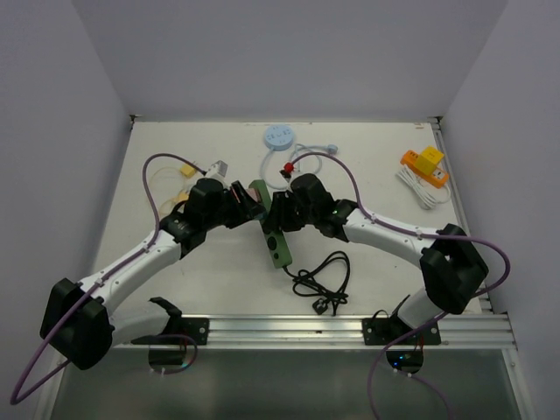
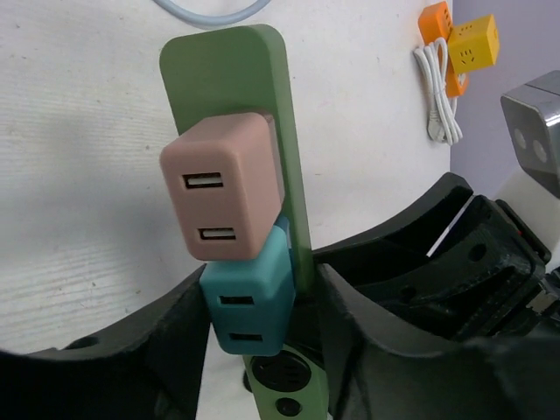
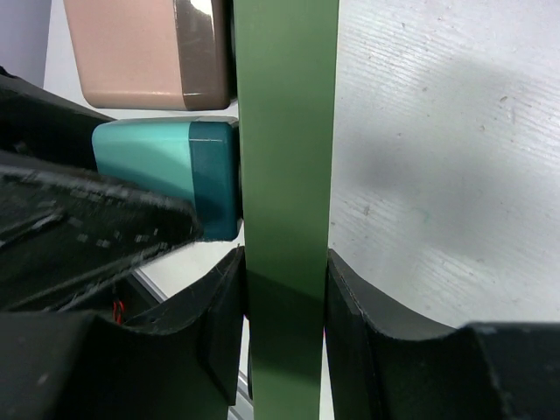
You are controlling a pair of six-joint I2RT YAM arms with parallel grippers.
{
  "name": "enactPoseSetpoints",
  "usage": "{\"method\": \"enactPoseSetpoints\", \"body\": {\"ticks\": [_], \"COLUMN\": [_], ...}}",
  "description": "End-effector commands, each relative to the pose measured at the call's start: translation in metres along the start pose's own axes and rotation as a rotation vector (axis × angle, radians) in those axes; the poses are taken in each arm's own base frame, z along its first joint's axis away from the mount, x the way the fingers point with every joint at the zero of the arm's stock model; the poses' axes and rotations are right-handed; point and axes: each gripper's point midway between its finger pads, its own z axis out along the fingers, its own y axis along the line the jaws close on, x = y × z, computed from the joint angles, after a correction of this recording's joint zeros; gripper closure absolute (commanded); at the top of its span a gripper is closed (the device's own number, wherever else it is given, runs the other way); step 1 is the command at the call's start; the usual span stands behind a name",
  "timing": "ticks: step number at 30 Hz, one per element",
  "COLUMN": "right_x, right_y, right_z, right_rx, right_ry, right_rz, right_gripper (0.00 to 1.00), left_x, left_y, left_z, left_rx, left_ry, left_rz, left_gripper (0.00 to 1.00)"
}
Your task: Pull the plug off the socket
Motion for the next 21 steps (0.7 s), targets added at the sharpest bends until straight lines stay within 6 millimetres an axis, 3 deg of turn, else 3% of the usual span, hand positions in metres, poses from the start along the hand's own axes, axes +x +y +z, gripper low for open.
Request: {"method": "enactPoseSetpoints", "body": {"ticks": [1,4,7,11,14,17,21], "right_x": [-0.037,-0.034,-0.032,-0.025,-0.026,-0.017,-0.020], "right_y": [0.033,0.028,0.021,0.004,-0.023,-0.066,-0.108], "right_z": [-0.017,-0.017,-0.016,-0.010,-0.007,-0.005,-0.012], "right_rx": [-0.103,-0.087,-0.063,-0.008,0.056,0.119,0.212], "right_ry": [-0.146,-0.148,-0.153,-0.151,-0.180,-0.168,-0.182], "right_rz": [0.004,0.006,0.007,0.022,0.063,0.169,0.237], "right_gripper": [1.00,1.00,1.00,1.00,1.00,1.00,1.00], "left_x": [-0.011,-0.009,-0.007,-0.008,-0.011,-0.017,-0.022], "left_y": [-0.014,-0.015,-0.015,-0.015,-0.017,-0.020,-0.026], "left_z": [0.005,0.007,0.008,0.006,0.002,-0.004,-0.010], "left_rx": [0.045,0.053,0.053,0.053,0.057,0.070,0.100], "left_ry": [-0.051,-0.044,-0.039,-0.042,-0.059,-0.091,-0.117], "left_rz": [-0.012,-0.012,-0.016,-0.026,-0.027,-0.013,0.019], "left_gripper": [0.52,0.70,0.79,1.00,1.00,1.00,1.00]}}
